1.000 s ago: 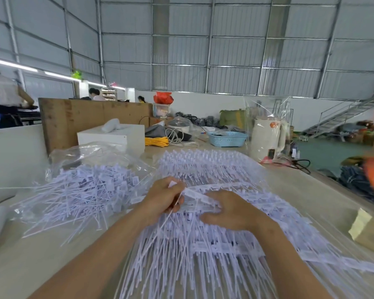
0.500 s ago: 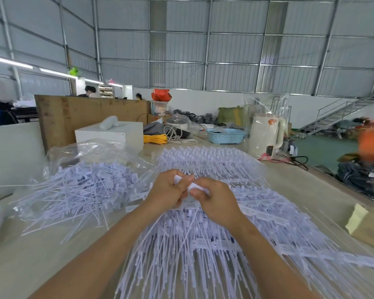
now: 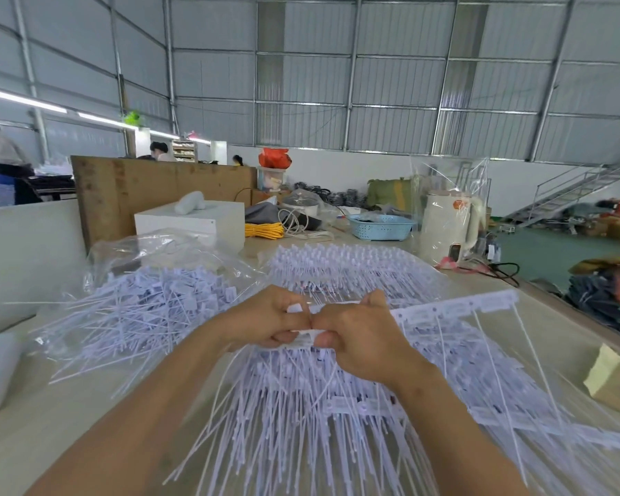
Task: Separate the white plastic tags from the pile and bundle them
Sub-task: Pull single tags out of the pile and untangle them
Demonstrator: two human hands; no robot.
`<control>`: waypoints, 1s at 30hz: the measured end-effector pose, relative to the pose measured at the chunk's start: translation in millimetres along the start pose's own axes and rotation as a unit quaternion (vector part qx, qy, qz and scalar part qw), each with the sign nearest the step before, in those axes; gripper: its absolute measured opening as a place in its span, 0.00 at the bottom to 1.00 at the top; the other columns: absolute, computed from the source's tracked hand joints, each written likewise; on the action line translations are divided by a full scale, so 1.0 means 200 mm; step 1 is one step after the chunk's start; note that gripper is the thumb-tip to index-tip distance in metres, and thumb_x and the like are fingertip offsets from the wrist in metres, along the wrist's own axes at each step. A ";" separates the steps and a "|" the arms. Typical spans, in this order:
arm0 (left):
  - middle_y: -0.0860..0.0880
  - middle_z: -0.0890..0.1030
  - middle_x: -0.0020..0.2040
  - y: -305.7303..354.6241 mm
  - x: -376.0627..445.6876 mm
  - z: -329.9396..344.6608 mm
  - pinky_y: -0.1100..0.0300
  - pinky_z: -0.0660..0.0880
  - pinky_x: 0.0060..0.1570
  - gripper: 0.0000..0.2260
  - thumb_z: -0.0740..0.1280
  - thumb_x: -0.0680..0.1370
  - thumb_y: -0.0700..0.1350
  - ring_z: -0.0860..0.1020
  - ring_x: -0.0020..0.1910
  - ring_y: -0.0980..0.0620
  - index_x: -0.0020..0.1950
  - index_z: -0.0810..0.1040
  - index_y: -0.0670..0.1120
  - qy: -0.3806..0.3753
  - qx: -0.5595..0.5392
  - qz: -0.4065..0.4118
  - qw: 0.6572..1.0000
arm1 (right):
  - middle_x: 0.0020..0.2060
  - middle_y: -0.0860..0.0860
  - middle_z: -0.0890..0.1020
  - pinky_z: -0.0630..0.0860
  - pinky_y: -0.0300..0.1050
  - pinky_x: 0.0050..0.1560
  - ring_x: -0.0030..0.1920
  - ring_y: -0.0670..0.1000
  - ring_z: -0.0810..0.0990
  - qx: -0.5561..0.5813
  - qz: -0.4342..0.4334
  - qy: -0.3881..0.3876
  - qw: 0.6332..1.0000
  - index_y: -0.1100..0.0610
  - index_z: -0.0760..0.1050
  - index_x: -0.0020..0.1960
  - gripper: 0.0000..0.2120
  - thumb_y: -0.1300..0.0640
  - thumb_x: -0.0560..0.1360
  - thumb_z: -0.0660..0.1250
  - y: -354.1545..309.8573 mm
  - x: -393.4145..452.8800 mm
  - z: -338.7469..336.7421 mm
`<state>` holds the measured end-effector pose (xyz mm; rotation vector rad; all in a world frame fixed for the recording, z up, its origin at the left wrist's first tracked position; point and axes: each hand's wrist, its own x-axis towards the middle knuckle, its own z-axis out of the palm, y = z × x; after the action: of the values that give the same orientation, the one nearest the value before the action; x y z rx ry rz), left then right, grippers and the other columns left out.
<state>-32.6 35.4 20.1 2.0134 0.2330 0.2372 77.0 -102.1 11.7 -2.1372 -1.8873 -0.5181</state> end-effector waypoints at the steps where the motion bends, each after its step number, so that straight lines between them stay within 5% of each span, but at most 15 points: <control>1: 0.55 0.63 0.21 0.00 -0.01 -0.01 0.70 0.57 0.19 0.14 0.66 0.78 0.40 0.59 0.19 0.59 0.33 0.75 0.49 -0.015 -0.016 -0.003 1.000 | 0.35 0.41 0.70 0.48 0.47 0.42 0.34 0.43 0.65 0.024 0.000 -0.011 1.000 0.48 0.75 0.46 0.05 0.57 0.77 0.64 0.00 0.00 -0.01; 7: 0.55 0.62 0.20 -0.02 -0.02 -0.03 0.71 0.56 0.18 0.13 0.64 0.78 0.41 0.58 0.17 0.61 0.34 0.77 0.49 -0.081 -0.093 0.025 0.992 | 0.33 0.33 0.76 0.64 0.48 0.57 0.40 0.43 0.74 0.225 0.007 -0.031 0.974 0.52 0.83 0.48 0.06 0.60 0.75 0.69 0.01 -0.02 -0.08; 11: 0.56 0.65 0.20 -0.02 -0.04 -0.04 0.72 0.57 0.18 0.09 0.74 0.70 0.51 0.60 0.16 0.62 0.36 0.79 0.48 -0.128 -0.186 0.080 0.971 | 0.32 0.49 0.78 0.72 0.42 0.43 0.36 0.46 0.74 0.409 0.011 -0.012 0.912 0.53 0.77 0.37 0.12 0.66 0.76 0.65 0.02 -0.06 -0.16; 14: 0.54 0.66 0.21 0.00 0.01 0.03 0.70 0.61 0.18 0.12 0.70 0.72 0.51 0.62 0.17 0.59 0.43 0.74 0.43 -0.032 -0.273 0.103 0.956 | 0.42 0.57 0.78 0.72 0.48 0.51 0.44 0.54 0.76 0.398 0.040 0.081 0.913 0.57 0.78 0.45 0.08 0.66 0.77 0.63 0.07 -0.06 -0.15; 20: 0.45 0.79 0.30 -0.01 0.09 0.16 0.63 0.70 0.28 0.11 0.57 0.82 0.45 0.74 0.26 0.52 0.50 0.79 0.46 0.137 -0.314 0.049 0.938 | 0.51 0.51 0.70 0.66 0.27 0.52 0.52 0.41 0.72 0.385 0.047 0.113 0.915 0.38 0.72 0.54 0.26 0.71 0.75 0.63 0.10 -0.06 -0.11; 23: 0.45 0.81 0.34 0.01 0.10 0.18 0.62 0.73 0.30 0.18 0.56 0.80 0.56 0.76 0.28 0.51 0.47 0.80 0.46 0.126 -0.331 0.020 0.935 | 0.52 0.49 0.70 0.69 0.31 0.48 0.46 0.44 0.74 0.375 0.062 0.137 0.915 0.41 0.71 0.54 0.22 0.68 0.74 0.67 0.09 -0.05 -0.08; 26: 0.45 0.81 0.37 0.03 0.08 0.21 0.60 0.77 0.31 0.25 0.59 0.69 0.66 0.79 0.31 0.50 0.44 0.79 0.45 0.045 -0.368 0.004 0.929 | 0.53 0.49 0.70 0.69 0.25 0.48 0.47 0.38 0.74 0.348 0.082 0.154 0.921 0.50 0.73 0.57 0.19 0.68 0.72 0.69 0.07 -0.03 -0.04; 30: 0.49 0.81 0.35 0.01 0.08 0.25 0.63 0.76 0.30 0.12 0.64 0.77 0.52 0.79 0.30 0.53 0.51 0.77 0.45 0.074 -0.284 0.042 0.955 | 0.54 0.50 0.68 0.68 0.23 0.51 0.49 0.39 0.73 0.298 0.072 0.170 0.937 0.60 0.74 0.59 0.20 0.68 0.69 0.72 0.05 -0.02 -0.01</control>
<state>-2.5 -5.1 1.6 1.4348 0.1513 0.4554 87.0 -107.9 13.3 -1.6430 -1.4438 -0.2200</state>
